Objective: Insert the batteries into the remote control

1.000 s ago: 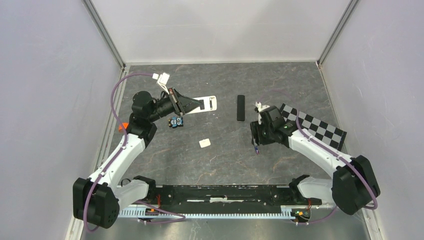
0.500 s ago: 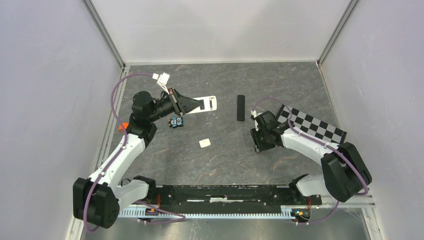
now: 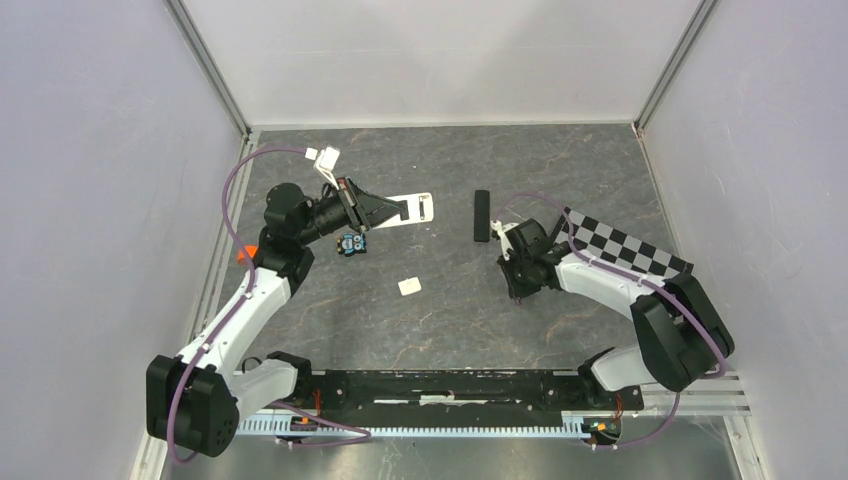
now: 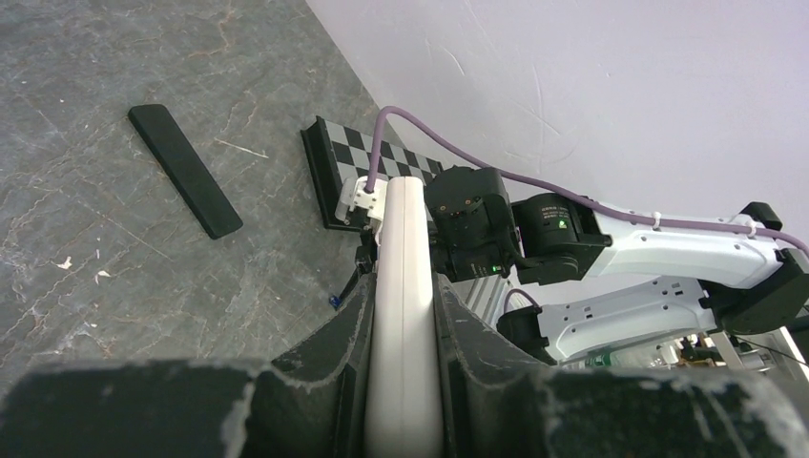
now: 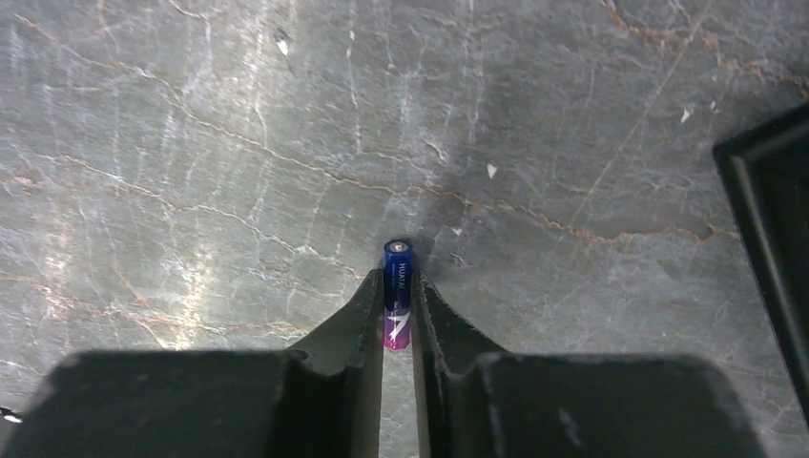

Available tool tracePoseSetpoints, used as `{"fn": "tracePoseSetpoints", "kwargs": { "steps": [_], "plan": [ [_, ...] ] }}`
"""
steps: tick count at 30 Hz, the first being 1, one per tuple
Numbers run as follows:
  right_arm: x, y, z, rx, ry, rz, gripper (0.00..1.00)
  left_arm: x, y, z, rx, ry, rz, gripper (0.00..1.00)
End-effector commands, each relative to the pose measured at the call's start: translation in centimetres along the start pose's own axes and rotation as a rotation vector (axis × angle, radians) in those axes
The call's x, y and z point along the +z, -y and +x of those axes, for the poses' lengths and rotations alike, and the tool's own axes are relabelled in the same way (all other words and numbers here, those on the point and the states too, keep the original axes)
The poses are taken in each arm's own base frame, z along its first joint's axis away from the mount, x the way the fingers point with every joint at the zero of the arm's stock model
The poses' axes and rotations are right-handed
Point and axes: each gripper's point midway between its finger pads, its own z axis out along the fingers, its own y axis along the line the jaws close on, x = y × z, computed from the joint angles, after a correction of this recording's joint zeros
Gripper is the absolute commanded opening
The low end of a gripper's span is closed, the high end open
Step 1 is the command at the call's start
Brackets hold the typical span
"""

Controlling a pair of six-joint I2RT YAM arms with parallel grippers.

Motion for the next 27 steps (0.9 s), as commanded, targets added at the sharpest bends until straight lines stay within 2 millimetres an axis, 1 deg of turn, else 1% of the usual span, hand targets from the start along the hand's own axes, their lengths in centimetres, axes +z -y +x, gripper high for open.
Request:
{"fn": "tracePoseSetpoints", "kwargs": {
  "steps": [1,5,8,10,11,13,16,18,20,22,24,25,26,27],
  "plan": [
    [0.6,-1.3,-1.0,-0.120,0.012,-0.058,0.13,-0.2,0.6,-0.7,0.083,0.018,0.017,0.02],
    [0.6,-2.6,-2.0,-0.252,0.034,-0.068,0.00,-0.4,0.5,-1.4,0.087,0.033,0.008,0.02],
    [0.3,-4.4,-3.3,-0.398,0.107,-0.099,0.00,-0.9,0.2,-2.6,0.078,0.090,-0.005,0.02],
    [0.2,-5.3,-3.7,-0.482,0.135,-0.117,0.00,-1.3,-0.3,-3.4,0.066,0.116,-0.023,0.02],
    [0.2,-5.5,-3.7,-0.522,0.138,-0.119,0.00,-1.5,-0.5,-3.8,0.063,0.125,-0.037,0.02],
    [0.3,-5.3,-3.3,-0.590,0.117,-0.112,0.00,-1.6,-0.9,-4.3,0.058,0.141,-0.059,0.02],
    [0.5,-4.2,-2.5,-0.699,0.068,-0.070,0.00,-1.9,-1.4,-4.8,0.044,0.160,-0.077,0.02],
    [0.4,-3.1,-2.3,-0.757,0.061,-0.015,0.00,-2.1,-1.9,-5.1,0.022,0.171,-0.090,0.02],
    [0.3,-2.6,-2.5,-0.794,0.080,0.011,0.01,-2.1,-2.1,-5.3,0.007,0.174,-0.096,0.02],
    [0.1,-2.4,-2.9,-0.810,0.098,0.028,0.09,-2.1,-2.3,-5.3,0.000,0.171,-0.098,0.02],
    [-0.2,-2.6,-3.5,-0.802,0.116,0.029,0.25,-2.0,-2.5,-5.3,-0.007,0.170,-0.102,0.02],
    [-0.4,-3.1,-3.9,-0.774,0.129,0.014,0.36,-2.0,-2.4,-5.4,-0.008,0.170,-0.101,0.02],
    [-0.6,-3.7,-4.1,-0.751,0.133,-0.015,0.43,-2.0,-2.5,-5.5,-0.007,0.172,-0.103,0.02],
    [-0.9,-4.5,-4.4,-0.725,0.144,-0.051,0.45,-2.0,-2.4,-5.7,-0.006,0.174,-0.103,0.02]
  ]
}}
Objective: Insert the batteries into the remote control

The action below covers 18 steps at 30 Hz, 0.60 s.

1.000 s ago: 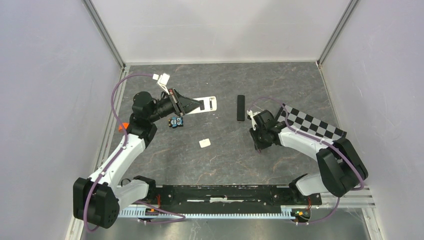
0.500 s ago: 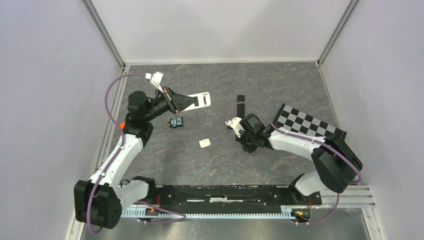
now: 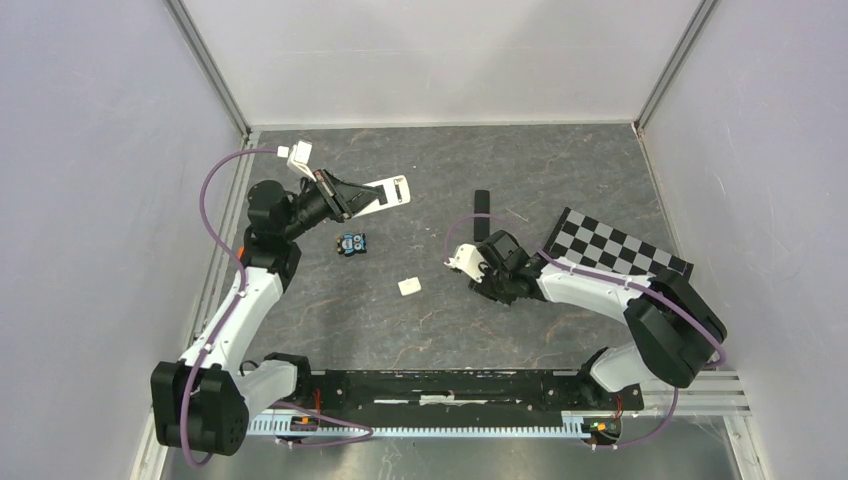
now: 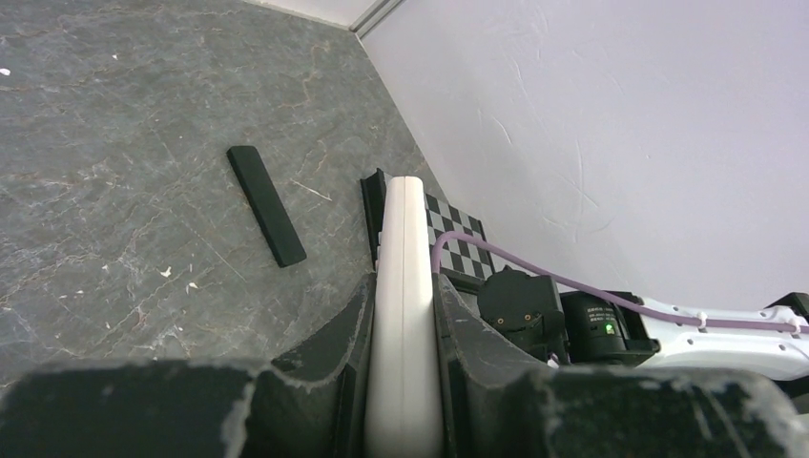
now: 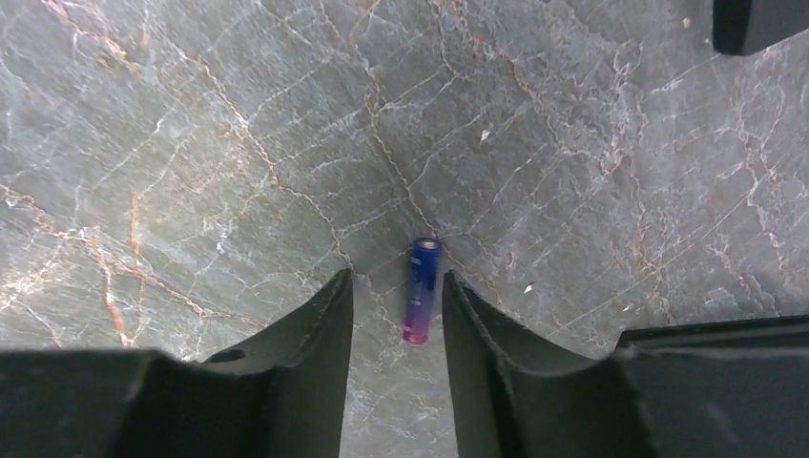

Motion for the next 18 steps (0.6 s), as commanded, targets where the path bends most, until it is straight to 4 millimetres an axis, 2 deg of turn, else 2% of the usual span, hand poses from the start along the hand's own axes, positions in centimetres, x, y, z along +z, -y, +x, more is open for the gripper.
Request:
{"fn": "tracePoseSetpoints", "kwargs": {
  "steps": [1,5,7,10,13,14,18],
  "plan": [
    [-1.5,0.5,-3.6,0.057,0.108,-0.007,0.47,0.1,1.3,-2.0,0.015,0.049,0.024,0.02],
    [-3.6,2.9,-6.4,0.274,0.197,0.107,0.54,-0.1,1.1,-2.3,0.032,0.054,0.008,0.02],
    [-4.1,4.3,-6.8,0.438,0.219,0.174,0.57,-0.1,0.9,-2.3,0.039,0.055,-0.002,0.02],
    [-3.6,6.1,-5.2,0.718,0.179,0.246,0.58,-0.3,0.7,-2.2,0.041,0.059,-0.011,0.02],
    [-2.4,6.9,-2.8,1.021,0.101,0.267,0.41,-0.5,0.6,-2.0,0.040,0.064,-0.017,0.02],
    [-2.1,7.1,-2.2,1.122,0.091,0.268,0.39,-0.5,0.4,-1.9,0.034,0.065,-0.023,0.02],
    [-1.6,8.4,-1.8,1.327,0.132,0.362,0.45,-0.7,0.4,-1.8,0.036,0.071,-0.026,0.02]
  ]
}}
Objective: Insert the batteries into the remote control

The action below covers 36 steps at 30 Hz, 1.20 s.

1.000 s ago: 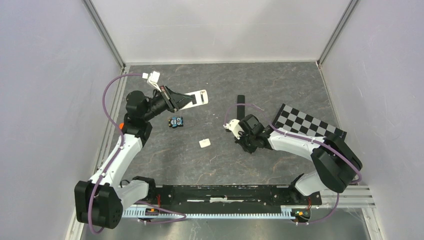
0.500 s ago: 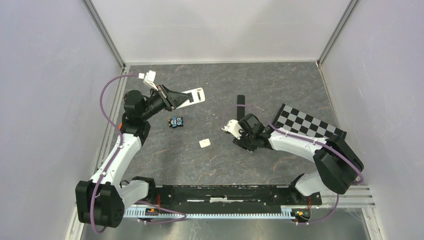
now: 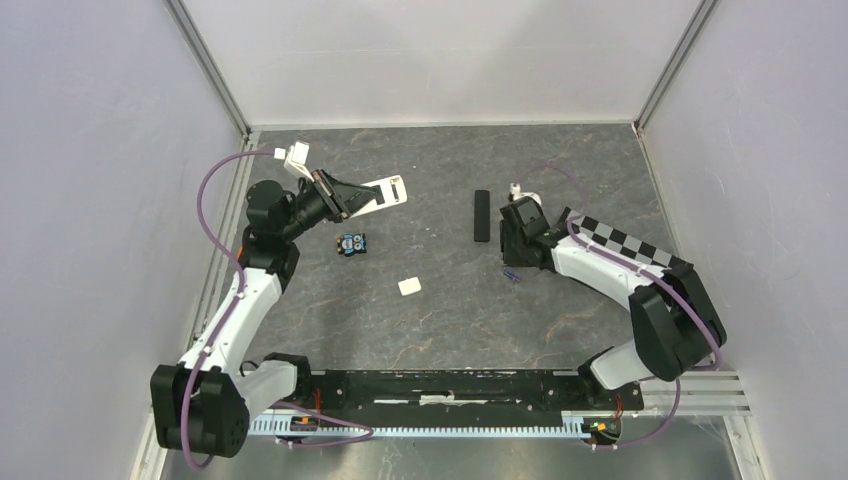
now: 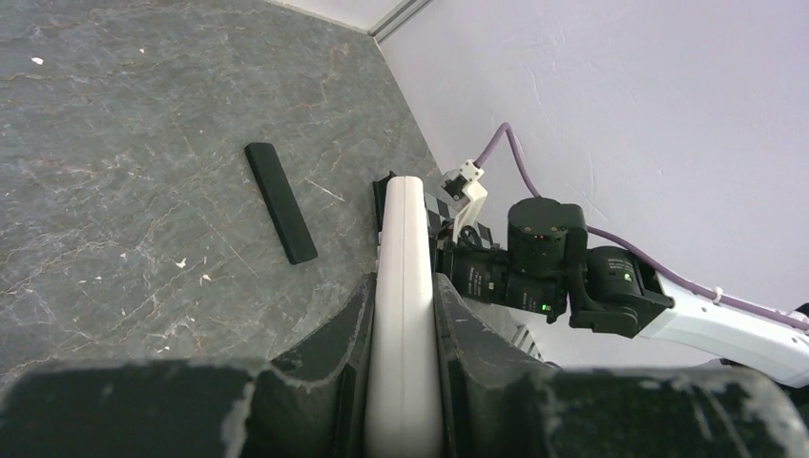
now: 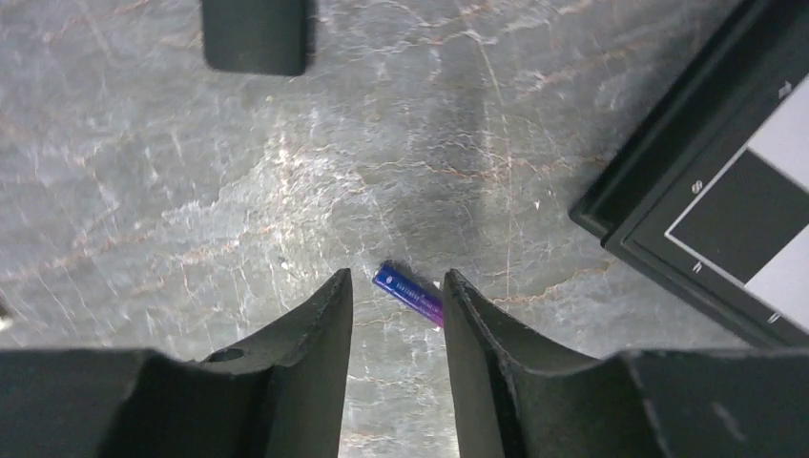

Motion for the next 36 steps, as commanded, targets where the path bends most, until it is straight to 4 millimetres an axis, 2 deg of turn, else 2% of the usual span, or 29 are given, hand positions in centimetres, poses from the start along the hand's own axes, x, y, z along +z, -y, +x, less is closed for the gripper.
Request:
{"fn": "tracePoseSetpoints", "kwargs": {
  "steps": [1,3,5,8,11,17,21,24,30,36],
  "plan": [
    [0.6,0.5,-1.4,0.346,0.066,0.107,0.45,-0.6,1.3,-1.4,0.059,0.064,0.020,0.02],
    [1.1,0.7,-2.2,0.368,0.073,0.145,0.42,-0.9,1.3,-1.1,0.057,0.063,0.019,0.02],
    [1.7,0.3,-2.9,0.375,0.070,0.143,0.31,-1.1,1.1,-0.9,0.057,0.062,0.011,0.02],
    [2.3,-0.3,-2.4,0.397,0.036,0.131,0.14,-1.4,1.2,-0.6,0.054,0.061,0.010,0.02],
    [2.6,0.0,-1.3,0.419,0.020,0.142,0.06,-1.4,1.3,-0.6,0.052,0.063,0.011,0.02],
    [3.2,-0.7,1.0,0.378,-0.049,0.094,0.03,-1.4,1.1,-0.6,0.059,0.062,0.002,0.02],
    [3.3,-0.2,2.4,0.356,-0.076,0.098,0.02,-1.3,0.9,-0.6,0.054,0.058,-0.001,0.02],
    [3.2,-0.2,2.8,0.346,-0.067,0.079,0.02,-1.2,0.7,-0.5,0.049,0.055,-0.005,0.02],
    [3.1,-1.4,3.6,0.241,-0.109,-0.018,0.02,-1.2,0.7,-0.4,0.050,0.052,-0.005,0.02],
    [2.5,-0.9,4.6,0.115,-0.125,-0.045,0.00,-1.1,0.6,-0.4,0.048,0.048,-0.008,0.02]
  ]
}}
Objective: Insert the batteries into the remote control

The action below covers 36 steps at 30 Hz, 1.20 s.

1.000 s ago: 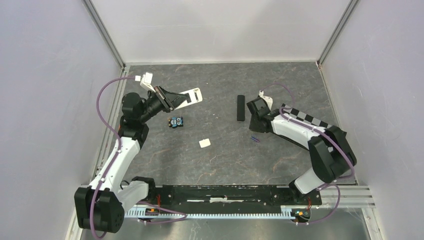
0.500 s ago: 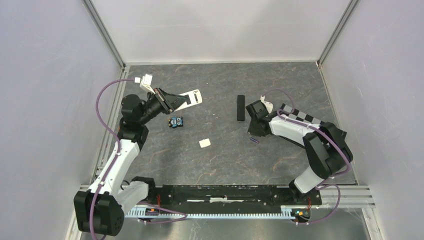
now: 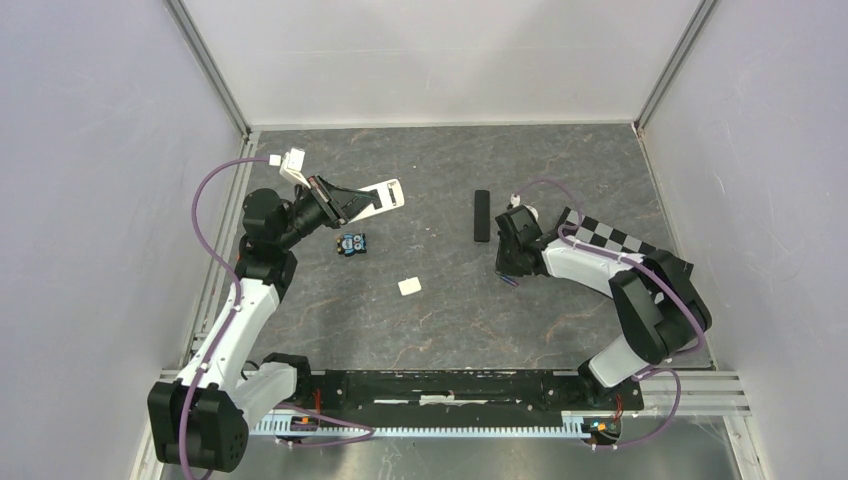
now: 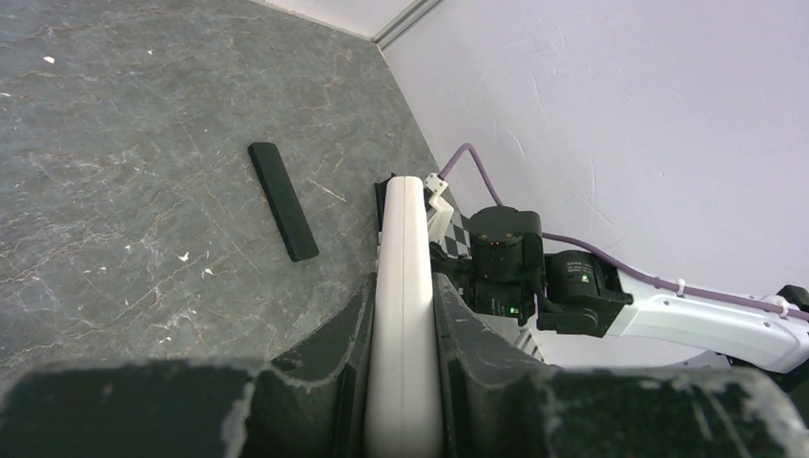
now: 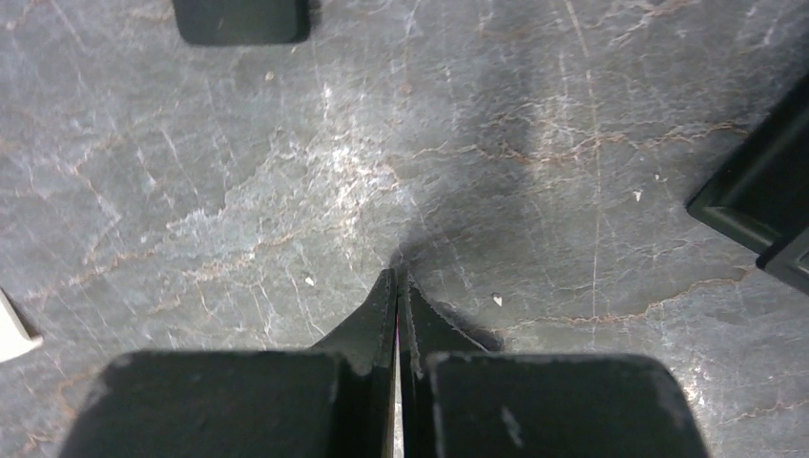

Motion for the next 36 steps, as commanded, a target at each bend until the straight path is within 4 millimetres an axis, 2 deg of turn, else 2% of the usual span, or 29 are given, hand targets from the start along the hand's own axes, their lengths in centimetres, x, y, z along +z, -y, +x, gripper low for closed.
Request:
{"fn": "tracePoseSetpoints", "kwargs": {
  "steps": [1,8,17,28,30,34,36],
  "plan": [
    [-0.6,0.7,1.7,-0.120,-0.038,-0.030,0.00,0.1,0.0,-0.6,0.038,0.021,0.001,0.02],
    [-1.2,0.6,1.9,-0.164,-0.038,-0.058,0.00,0.1,0.0,-0.6,0.036,0.018,0.001,0.02],
    [-1.8,0.4,3.1,-0.256,-0.081,-0.121,0.00,0.2,0.1,-0.7,0.039,0.019,0.002,0.02],
    [-3.9,1.8,1.1,-0.239,-0.018,-0.021,0.02,0.1,0.2,-0.8,0.050,0.018,0.002,0.02],
    [-4.3,1.9,0.9,-0.204,-0.008,-0.010,0.06,0.1,0.2,-0.9,0.051,0.018,0.001,0.02],
    [-4.8,2.7,0.8,-0.094,0.002,0.054,0.37,0.0,0.2,-0.9,0.056,0.019,-0.001,0.02],
    [-4.9,3.2,0.8,-0.032,0.022,0.082,0.45,0.0,0.2,-0.8,0.057,0.019,-0.002,0.02]
  ]
}}
